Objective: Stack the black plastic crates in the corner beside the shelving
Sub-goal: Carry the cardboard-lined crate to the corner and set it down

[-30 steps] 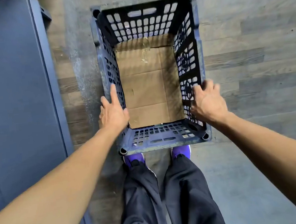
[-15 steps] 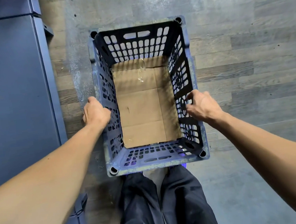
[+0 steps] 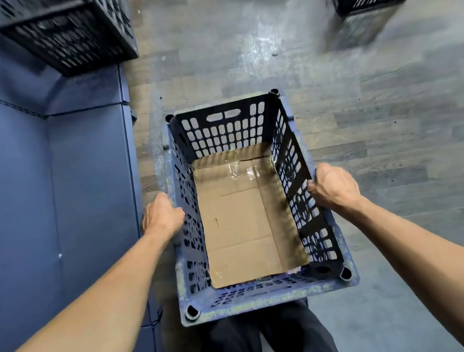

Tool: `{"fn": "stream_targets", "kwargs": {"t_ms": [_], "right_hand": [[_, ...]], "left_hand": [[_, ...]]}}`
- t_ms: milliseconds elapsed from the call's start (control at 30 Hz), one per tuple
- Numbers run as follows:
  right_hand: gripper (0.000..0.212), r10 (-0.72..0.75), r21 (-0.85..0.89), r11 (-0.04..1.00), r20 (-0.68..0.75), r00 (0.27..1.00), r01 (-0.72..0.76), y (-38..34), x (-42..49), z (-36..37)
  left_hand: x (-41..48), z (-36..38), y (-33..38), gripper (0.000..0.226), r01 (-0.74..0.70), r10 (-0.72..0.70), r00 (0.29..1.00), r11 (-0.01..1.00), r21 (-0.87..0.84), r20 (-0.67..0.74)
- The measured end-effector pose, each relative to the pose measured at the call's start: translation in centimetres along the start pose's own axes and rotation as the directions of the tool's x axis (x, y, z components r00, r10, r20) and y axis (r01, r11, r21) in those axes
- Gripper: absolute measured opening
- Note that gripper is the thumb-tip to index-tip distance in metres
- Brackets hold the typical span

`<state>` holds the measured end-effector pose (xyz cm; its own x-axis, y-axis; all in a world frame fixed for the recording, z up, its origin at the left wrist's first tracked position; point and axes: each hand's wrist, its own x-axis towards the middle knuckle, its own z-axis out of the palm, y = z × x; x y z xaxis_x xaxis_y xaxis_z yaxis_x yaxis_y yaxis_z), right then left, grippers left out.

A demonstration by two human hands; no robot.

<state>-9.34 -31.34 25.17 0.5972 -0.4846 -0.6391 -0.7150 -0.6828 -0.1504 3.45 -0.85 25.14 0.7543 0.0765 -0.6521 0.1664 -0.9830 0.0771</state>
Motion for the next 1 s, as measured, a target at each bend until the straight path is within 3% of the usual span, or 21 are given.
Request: {"fn": "stream_targets", "kwargs": {"t_ms": [233, 467, 800, 1000], "right_hand": [[0.015, -0.03, 0.086, 0.996, -0.095, 0.995, 0.039, -0.1, -7.0, -12.4], [0.019, -0.078, 0.155, 0.981, -0.24, 0.968, 0.118, -2.4, -11.9, -21.8], [0.033, -0.112, 0.232, 0.947, -0.413, 0.904, 0.224, -8.0, -13.8, -30.6], [0.031, -0.088, 0.187, 0.964, -0.451, 0.888, 0.191, -11.5, -12.7, -34.1]], "left_hand": [[-10.2, -10.5, 3.0, 0.014, -0.074, 0.065, 0.984, 0.996, -0.051, -0.164], [-14.8, -19.2, 5.4, 0.023, -0.165, 0.117, 0.936, 0.979, -0.122, -0.331], [-13.4, -29.8, 7.1, 0.025, -0.291, 0.178, 0.861, 0.941, -0.174, -0.477], [-11.1, -35.1, 8.3, 0.027, -0.342, 0.201, 0.85, 0.914, -0.22, -0.487]]}}
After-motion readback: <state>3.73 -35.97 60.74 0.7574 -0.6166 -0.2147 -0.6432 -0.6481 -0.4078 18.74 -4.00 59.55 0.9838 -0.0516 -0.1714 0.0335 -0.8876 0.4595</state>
